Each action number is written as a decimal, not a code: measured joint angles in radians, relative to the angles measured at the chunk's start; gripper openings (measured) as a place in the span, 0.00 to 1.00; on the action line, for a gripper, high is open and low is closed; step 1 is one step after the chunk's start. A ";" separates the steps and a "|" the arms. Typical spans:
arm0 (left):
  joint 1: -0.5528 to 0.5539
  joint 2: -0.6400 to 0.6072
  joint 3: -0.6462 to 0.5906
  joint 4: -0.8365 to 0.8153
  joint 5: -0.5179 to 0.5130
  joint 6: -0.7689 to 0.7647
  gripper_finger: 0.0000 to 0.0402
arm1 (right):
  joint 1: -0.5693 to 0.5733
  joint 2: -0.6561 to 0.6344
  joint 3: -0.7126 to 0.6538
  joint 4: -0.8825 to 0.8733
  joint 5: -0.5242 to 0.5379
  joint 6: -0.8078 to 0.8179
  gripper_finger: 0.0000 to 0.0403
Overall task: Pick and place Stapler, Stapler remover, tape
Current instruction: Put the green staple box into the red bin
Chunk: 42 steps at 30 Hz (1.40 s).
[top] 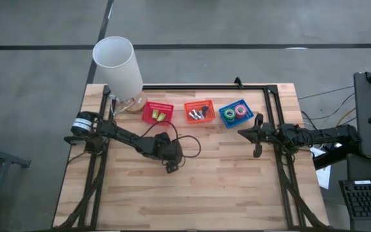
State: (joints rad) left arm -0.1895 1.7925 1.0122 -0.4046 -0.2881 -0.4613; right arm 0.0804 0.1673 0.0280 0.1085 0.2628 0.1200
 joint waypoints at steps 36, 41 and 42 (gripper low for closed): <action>0.073 -0.231 -0.005 -0.202 -0.201 0.125 0.65 | 0.000 -0.001 0.000 0.000 0.000 0.000 0.02; 0.142 -0.299 -0.005 -0.166 -0.378 0.172 0.65 | 0.000 -0.001 0.000 0.000 0.000 0.000 0.02; 0.163 -0.307 -0.005 -0.159 -0.382 0.183 0.65 | 0.000 -0.001 0.000 0.000 0.000 0.000 0.02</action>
State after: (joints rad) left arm -0.0270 1.4852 1.0076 -0.5636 -0.6706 -0.2785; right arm 0.0804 0.1665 0.0280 0.1085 0.2626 0.1200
